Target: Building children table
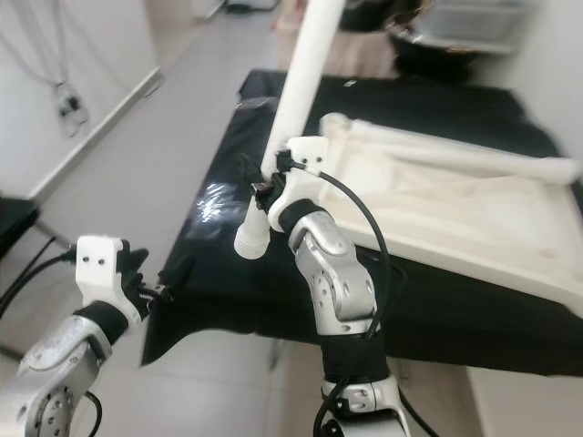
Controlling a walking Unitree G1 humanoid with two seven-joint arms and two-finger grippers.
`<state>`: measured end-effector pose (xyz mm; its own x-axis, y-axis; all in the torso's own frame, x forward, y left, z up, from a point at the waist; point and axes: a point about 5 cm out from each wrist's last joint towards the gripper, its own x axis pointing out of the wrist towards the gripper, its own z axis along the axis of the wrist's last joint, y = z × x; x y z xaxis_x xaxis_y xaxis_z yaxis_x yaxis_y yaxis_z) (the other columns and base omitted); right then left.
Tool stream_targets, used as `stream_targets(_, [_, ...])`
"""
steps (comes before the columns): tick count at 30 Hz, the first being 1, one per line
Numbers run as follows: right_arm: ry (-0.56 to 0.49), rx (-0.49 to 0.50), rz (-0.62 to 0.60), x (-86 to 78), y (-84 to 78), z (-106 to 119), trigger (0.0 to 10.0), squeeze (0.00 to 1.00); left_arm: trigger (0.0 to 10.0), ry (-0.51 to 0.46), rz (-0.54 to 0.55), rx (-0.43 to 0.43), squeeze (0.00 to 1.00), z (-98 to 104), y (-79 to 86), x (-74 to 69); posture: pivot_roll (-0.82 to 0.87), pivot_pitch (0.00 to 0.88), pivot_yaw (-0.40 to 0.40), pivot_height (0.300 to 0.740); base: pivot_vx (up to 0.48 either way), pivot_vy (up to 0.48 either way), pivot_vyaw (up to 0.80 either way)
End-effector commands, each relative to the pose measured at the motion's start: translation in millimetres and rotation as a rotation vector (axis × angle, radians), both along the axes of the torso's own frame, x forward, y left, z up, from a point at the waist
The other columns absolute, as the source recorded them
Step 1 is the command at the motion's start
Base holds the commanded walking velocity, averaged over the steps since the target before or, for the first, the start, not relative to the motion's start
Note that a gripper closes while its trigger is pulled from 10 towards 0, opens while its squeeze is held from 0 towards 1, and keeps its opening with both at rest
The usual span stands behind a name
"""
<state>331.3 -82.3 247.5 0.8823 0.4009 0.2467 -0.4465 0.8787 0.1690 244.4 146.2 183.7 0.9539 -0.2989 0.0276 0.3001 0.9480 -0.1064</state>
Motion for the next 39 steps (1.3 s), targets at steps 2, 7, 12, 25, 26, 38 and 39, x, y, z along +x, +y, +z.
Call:
stream_targets(2, [-0.03, 0.008, -0.025, -2.2, -4.4, 8, 10.0, 0.0, 10.0, -0.05, -0.022, 0.002, 0.0, 10, -4.8, 0.6, 0.04, 0.115, -0.037, 0.74, 0.319, 0.0, 0.0])
stream_targets(7, [-0.049, 0.026, 0.042, -3.9, -2.3, 13, 10.0, 0.0, 10.0, -0.068, -0.052, 0.009, 0.0, 14, -13.4, 0.3, 0.04, 0.12, -0.035, 0.74, 0.252, 0.0, 0.0])
stream_targets(12, [-0.069, 0.02, 0.091, -5.2, 0.2, 16, 10.0, 0.0, 10.0, -0.053, -0.073, 0.049, 0.0, 8, -17.9, -2.4, 0.04, 0.12, -0.035, 0.74, 0.0, 0.0, 0.0])
stream_targets(25, [-0.205, -0.091, 0.286, -3.5, -7.1, 41, 10.0, 0.0, 10.0, 0.089, 0.028, 0.208, 0.0, -37, -3.8, -24.4, 0.05, 0.165, -0.044, 0.74, 0.0, 0.0, 0.0])
stream_targets(26, [-0.205, -0.091, 0.286, -3.5, -7.1, 41, 10.0, 0.0, 10.0, 0.089, 0.028, 0.208, 0.0, -37, -3.8, -24.4, 0.05, 0.165, -0.044, 0.74, 0.0, 0.0, 0.0])
stream_targets(38, [-0.153, -0.089, 0.305, -2.7, -1.8, 32, 10.0, 0.0, 10.0, 0.057, 0.022, 0.204, 0.0, -34, -4.2, -27.3, 0.05, 0.183, -0.046, 0.74, 0.0, 0.0, -0.2])
stream_targets(39, [-0.157, -0.08, 0.296, -2.4, -2.0, 32, 10.0, 0.0, 10.0, 0.053, 0.03, 0.195, 0.0, -33, -3.0, -26.4, 0.05, 0.183, -0.045, 0.74, 0.0, 0.0, -0.8])
